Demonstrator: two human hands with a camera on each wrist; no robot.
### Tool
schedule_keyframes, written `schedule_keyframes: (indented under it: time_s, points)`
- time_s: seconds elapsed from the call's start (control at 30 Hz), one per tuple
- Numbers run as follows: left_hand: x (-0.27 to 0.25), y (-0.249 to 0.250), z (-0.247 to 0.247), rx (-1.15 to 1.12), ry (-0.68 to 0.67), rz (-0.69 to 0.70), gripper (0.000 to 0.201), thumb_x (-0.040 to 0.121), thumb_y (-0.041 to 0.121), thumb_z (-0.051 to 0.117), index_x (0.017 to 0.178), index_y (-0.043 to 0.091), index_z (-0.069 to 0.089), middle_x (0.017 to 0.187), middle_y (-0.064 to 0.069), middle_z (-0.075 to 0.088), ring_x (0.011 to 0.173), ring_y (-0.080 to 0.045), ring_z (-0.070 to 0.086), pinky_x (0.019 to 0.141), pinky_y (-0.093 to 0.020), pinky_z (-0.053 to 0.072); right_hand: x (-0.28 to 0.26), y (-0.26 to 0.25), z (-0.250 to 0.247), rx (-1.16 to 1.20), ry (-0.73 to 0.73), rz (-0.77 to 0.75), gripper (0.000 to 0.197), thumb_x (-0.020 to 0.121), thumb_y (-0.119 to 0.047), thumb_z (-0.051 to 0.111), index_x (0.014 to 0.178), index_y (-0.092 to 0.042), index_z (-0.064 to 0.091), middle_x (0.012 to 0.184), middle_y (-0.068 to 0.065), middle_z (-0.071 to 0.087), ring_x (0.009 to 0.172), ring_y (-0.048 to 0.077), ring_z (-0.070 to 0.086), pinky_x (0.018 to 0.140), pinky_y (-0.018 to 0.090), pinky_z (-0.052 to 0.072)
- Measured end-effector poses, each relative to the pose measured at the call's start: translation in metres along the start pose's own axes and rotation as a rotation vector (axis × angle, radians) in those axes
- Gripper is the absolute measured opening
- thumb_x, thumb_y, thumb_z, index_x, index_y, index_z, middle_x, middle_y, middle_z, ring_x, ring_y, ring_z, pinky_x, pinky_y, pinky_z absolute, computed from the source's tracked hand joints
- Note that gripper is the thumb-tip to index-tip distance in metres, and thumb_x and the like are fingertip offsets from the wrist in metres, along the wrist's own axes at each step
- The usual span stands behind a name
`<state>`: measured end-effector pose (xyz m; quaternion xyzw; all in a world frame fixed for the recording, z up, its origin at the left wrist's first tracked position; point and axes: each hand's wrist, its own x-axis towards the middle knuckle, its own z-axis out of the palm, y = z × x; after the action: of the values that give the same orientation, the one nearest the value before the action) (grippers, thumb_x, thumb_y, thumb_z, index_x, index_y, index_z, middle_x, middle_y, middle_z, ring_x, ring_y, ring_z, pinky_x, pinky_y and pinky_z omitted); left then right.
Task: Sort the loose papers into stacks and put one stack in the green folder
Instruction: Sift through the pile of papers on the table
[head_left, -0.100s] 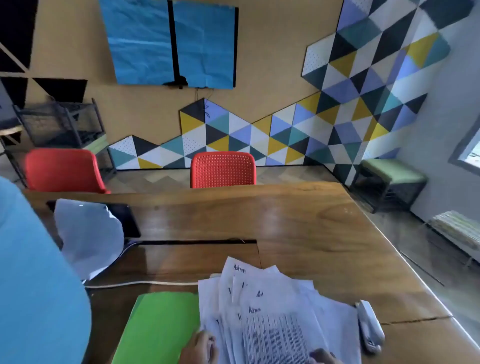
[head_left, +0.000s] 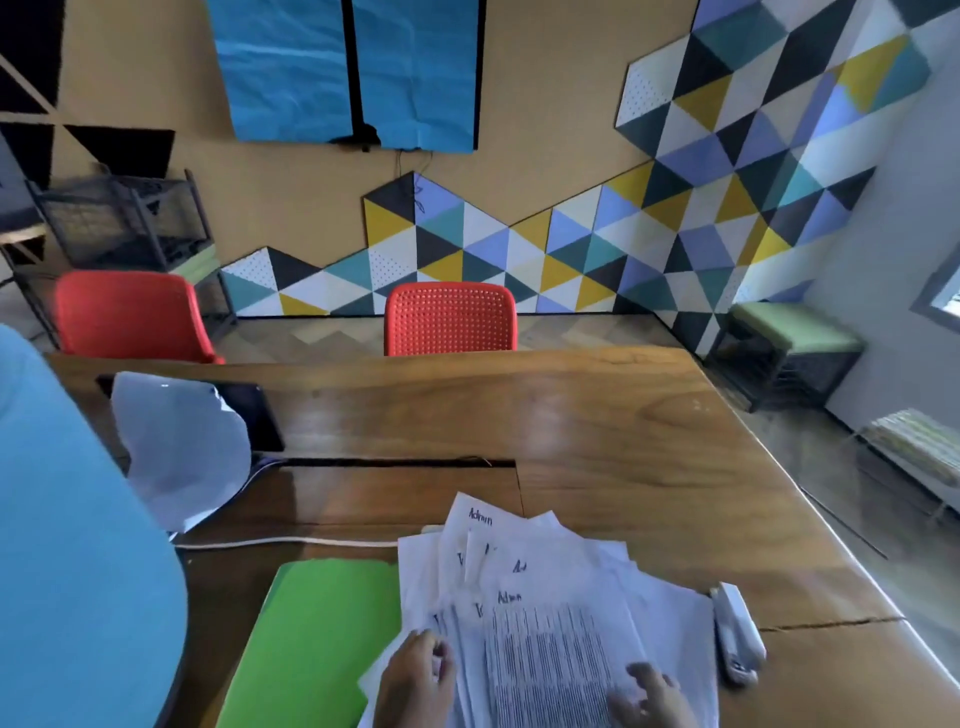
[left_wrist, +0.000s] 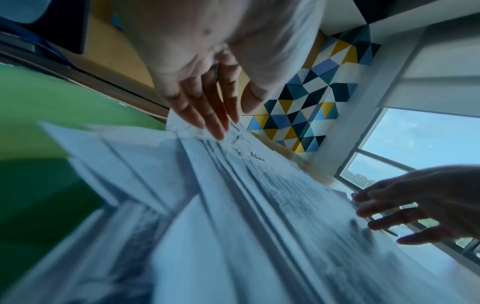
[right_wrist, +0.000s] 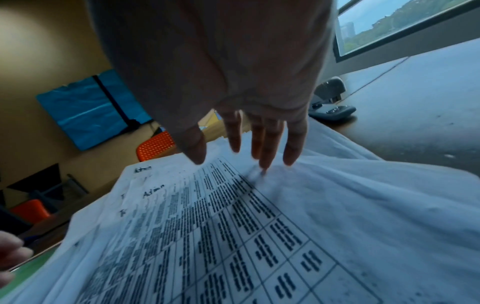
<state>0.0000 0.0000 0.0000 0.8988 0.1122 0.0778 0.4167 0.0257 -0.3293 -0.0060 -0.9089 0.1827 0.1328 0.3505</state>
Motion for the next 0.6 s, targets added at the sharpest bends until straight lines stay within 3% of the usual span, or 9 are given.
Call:
schedule_keyframes:
  time_s: [0.03,0.1,0.17,0.23,0.27,0.37,0.43,0.53,0.6]
  points:
    - [0.000,0.012,0.003,-0.013,-0.097,-0.105,0.023,0.078,0.016,0.068,0.071,0.027,0.049,0.074,0.005,0.063,0.064,-0.006,0.064,0.067,-0.021,0.054,-0.007,-0.024,0.009,0.007,0.009,-0.002,0.100,0.039,-0.056,0.059,0.120,0.003,0.062,0.105,0.028,0.064,0.095,0.036,0.063,0.075,0.029,0.038]
    - [-0.002,0.026,0.010,0.061,-0.181,-0.208,0.014,0.085,0.026,0.063,0.089,0.021,0.050,0.096,-0.002,0.063,0.092,-0.019,0.065,0.083,-0.029,0.051,-0.012,-0.035,0.005,-0.027,-0.120,0.072,0.086,0.056,-0.048,0.074,0.126,-0.001,0.056,0.115,0.024,0.063,0.109,0.034,0.062,0.082,0.033,0.040]
    - [0.000,0.036,0.017,0.041,-0.210,-0.383,0.031,0.087,0.029,0.062,0.108,0.009,0.050,0.111,-0.010,0.061,0.106,-0.026,0.061,0.087,-0.032,0.048,-0.015,-0.045,-0.002,-0.027,-0.157,0.167,0.057,0.075,-0.038,0.077,0.119,-0.009,0.053,0.101,0.013,0.070,0.097,0.027,0.069,0.074,0.027,0.048]
    - [0.000,0.043,0.025,0.004,-0.211,-0.502,0.038,0.086,0.030,0.062,0.112,0.004,0.049,0.113,-0.014,0.063,0.104,-0.029,0.062,0.083,-0.032,0.049,-0.010,-0.042,-0.005,0.002,-0.205,0.160,0.045,0.077,-0.039,0.077,0.105,-0.012,0.055,0.085,0.005,0.072,0.076,0.019,0.069,0.064,0.024,0.051]
    - [-0.001,0.045,0.030,0.001,-0.195,-0.526,0.040,0.085,0.031,0.063,0.111,0.004,0.050,0.112,-0.015,0.064,0.102,-0.030,0.064,0.082,-0.032,0.051,-0.011,-0.046,-0.008,-0.030,-0.236,0.145,0.041,0.078,-0.042,0.075,0.101,-0.014,0.055,0.088,0.002,0.069,0.074,0.014,0.063,0.065,0.022,0.049]
    - [-0.001,0.046,0.040,0.022,-0.160,-0.596,0.044,0.083,0.032,0.064,0.113,0.002,0.052,0.114,-0.015,0.065,0.103,-0.031,0.064,0.083,-0.035,0.053,0.003,-0.042,-0.012,-0.120,-0.152,0.120,0.048,0.079,-0.039,0.073,0.114,-0.013,0.051,0.118,0.013,0.057,0.088,0.019,0.048,0.086,0.029,0.044]
    - [-0.001,0.049,0.045,0.024,-0.150,-0.641,0.041,0.082,0.028,0.065,0.113,0.003,0.055,0.114,-0.013,0.065,0.103,-0.030,0.065,0.081,-0.033,0.053,0.010,-0.041,-0.015,-0.078,-0.173,0.134,0.058,0.080,-0.040,0.074,0.123,-0.010,0.050,0.120,0.012,0.061,0.095,0.023,0.055,0.086,0.028,0.043]
    - [-0.003,0.054,0.047,0.009,-0.121,-0.626,0.015,0.079,0.019,0.069,0.091,0.009,0.067,0.097,-0.006,0.071,0.087,-0.022,0.066,0.070,-0.025,0.051,0.012,-0.040,-0.018,-0.076,-0.208,0.060,0.036,0.082,-0.038,0.073,0.105,-0.016,0.056,0.089,0.000,0.067,0.087,0.023,0.062,0.074,0.027,0.045]
    - [-0.007,0.052,0.047,-0.012,-0.111,-0.565,0.004,0.073,0.015,0.072,0.075,0.011,0.071,0.087,-0.003,0.071,0.081,-0.020,0.067,0.071,-0.028,0.055,0.011,-0.036,-0.018,-0.046,-0.170,-0.053,0.022,0.084,-0.029,0.071,0.097,-0.020,0.057,0.090,0.003,0.069,0.079,0.023,0.061,0.069,0.027,0.043]
